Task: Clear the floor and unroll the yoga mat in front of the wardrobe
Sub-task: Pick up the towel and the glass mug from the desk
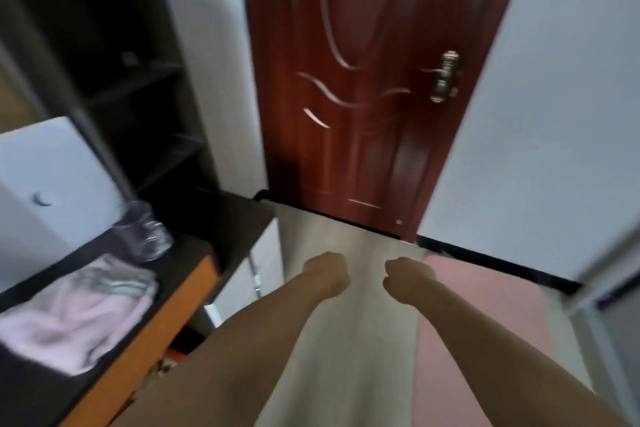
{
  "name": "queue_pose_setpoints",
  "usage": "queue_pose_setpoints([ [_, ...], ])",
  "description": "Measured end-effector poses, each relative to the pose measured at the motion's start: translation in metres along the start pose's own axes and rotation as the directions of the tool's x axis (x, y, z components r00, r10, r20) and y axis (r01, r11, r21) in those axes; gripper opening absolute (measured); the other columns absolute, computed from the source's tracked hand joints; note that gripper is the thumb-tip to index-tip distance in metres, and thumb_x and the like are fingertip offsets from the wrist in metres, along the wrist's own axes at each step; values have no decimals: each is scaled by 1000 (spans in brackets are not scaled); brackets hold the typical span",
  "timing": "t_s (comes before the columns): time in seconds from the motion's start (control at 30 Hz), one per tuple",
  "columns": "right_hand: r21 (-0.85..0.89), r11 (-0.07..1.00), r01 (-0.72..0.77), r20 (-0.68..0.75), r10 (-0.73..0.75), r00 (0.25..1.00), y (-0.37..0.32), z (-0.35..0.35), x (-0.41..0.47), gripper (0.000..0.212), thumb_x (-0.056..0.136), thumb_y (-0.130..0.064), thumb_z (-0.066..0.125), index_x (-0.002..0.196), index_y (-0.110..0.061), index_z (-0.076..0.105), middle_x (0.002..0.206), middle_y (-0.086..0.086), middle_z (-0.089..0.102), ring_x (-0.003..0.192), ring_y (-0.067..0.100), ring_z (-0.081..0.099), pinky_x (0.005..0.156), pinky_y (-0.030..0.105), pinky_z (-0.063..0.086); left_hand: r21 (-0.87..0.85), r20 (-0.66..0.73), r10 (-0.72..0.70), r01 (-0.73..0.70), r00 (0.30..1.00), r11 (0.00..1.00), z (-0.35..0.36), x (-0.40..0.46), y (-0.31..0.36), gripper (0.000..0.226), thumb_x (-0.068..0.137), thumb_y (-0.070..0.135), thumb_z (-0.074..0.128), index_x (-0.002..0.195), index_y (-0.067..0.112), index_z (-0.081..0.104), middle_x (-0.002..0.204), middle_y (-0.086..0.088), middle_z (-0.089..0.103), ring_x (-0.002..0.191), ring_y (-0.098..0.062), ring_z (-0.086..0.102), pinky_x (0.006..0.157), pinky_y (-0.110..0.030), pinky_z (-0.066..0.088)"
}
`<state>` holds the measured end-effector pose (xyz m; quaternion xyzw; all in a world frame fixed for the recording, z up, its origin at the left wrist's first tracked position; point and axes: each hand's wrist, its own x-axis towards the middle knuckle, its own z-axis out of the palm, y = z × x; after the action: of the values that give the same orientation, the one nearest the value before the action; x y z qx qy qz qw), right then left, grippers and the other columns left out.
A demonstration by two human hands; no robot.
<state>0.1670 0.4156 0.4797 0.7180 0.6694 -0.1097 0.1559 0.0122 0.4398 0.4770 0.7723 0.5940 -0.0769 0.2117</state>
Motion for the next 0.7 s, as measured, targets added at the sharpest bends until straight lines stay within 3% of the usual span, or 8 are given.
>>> queue_pose_setpoints([
  [0.2, -16, 983, 183, 8, -183, 983, -151, -3, 8, 33, 96, -24, 36, 120, -15, 57, 122, 5, 61, 108, 22, 61, 76, 27, 43, -10, -31, -114, 114, 993, 993, -11, -61, -153, 35, 92, 21, 42, 121, 13, 59, 129, -6, 59, 120, -27, 56, 95, -38, 49],
  [0.3, 13, 966, 259, 0, -259, 966, -222, 0, 11, 34, 97, -29, 38, 122, -13, 55, 124, 6, 60, 112, 23, 59, 85, 30, 45, -2, -46, -167, 167, 985, 986, -11, -87, -216, 37, 93, 28, 43, 125, 17, 58, 136, -5, 55, 128, -27, 50, 101, -40, 45],
  [0.47, 84, 940, 331, -3, -332, 943, -310, -7, 21, 32, 97, -30, 41, 117, -13, 59, 120, 8, 63, 110, 25, 60, 80, 30, 43, -130, -93, -400, 387, 912, 913, -10, -122, -307, 39, 94, 28, 41, 127, 16, 58, 133, -7, 58, 123, -27, 55, 100, -38, 46],
  [0.53, 122, 930, 347, 3, -350, 937, -337, -13, 32, 31, 96, -30, 41, 114, -12, 60, 117, 9, 65, 107, 27, 62, 83, 33, 46, -300, -150, -549, 491, 823, 818, -8, -135, -346, 37, 95, 28, 41, 123, 12, 59, 125, -10, 63, 115, -29, 59, 94, -38, 48],
  [0.6, 215, 910, 354, -15, -360, 933, -361, -20, 46, 35, 95, -30, 42, 124, -14, 55, 124, 10, 63, 112, 29, 60, 90, 37, 47, -457, -188, -719, 588, 669, 667, -2, -150, -381, 39, 96, 29, 41, 128, 10, 52, 126, -12, 61, 116, -30, 59, 93, -38, 47],
  [0.7, 524, 785, 331, -70, -347, 935, -396, -27, 74, 60, 95, -28, 49, 149, -12, 27, 147, 13, 43, 132, 32, 46, 104, 41, 40, -661, -13, -900, 672, 435, 335, 16, -169, -419, 59, 94, 41, 44, 139, 5, 34, 135, -16, 51, 120, -32, 54, 96, -41, 47],
])
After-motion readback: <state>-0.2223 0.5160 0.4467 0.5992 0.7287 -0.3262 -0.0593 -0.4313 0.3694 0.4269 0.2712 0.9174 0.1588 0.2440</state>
